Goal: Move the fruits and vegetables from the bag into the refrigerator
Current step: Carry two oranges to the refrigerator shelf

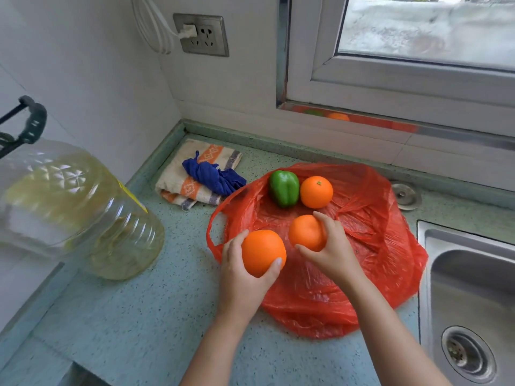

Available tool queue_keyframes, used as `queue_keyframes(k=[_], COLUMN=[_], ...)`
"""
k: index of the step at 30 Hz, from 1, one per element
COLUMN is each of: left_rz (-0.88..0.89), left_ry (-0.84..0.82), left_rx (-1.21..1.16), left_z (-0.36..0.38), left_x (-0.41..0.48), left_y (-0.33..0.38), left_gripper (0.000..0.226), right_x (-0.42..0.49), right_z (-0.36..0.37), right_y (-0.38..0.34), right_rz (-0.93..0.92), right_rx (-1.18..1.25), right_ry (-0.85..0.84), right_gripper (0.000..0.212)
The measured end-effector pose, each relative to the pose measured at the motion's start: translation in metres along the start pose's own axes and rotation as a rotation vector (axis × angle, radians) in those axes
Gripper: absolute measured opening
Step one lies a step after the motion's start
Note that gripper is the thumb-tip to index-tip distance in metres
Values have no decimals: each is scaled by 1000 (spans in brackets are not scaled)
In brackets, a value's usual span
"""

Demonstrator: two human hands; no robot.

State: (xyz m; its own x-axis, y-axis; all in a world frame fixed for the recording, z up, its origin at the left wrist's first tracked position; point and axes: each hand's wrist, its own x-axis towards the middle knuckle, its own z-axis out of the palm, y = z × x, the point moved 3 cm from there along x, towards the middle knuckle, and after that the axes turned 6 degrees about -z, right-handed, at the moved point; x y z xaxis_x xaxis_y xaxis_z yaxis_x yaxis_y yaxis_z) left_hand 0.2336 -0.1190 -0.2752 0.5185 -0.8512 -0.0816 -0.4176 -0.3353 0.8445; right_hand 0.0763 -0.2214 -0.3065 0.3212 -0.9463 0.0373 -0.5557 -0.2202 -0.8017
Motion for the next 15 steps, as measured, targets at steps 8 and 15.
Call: queue_keyframes(k=[8,15], left_rz=[110,328], left_ry=[-158,-417], left_rx=[-158,-208], left_z=[-14,-43], left_x=[-14,-37], left_y=[20,47], left_gripper=[74,69], right_x=[-64,-138], right_z=[-49,-65], right_y=[-44,-91], right_rz=[33,106], right_rx=[37,2], right_ry=[233,483], right_gripper=[77,77])
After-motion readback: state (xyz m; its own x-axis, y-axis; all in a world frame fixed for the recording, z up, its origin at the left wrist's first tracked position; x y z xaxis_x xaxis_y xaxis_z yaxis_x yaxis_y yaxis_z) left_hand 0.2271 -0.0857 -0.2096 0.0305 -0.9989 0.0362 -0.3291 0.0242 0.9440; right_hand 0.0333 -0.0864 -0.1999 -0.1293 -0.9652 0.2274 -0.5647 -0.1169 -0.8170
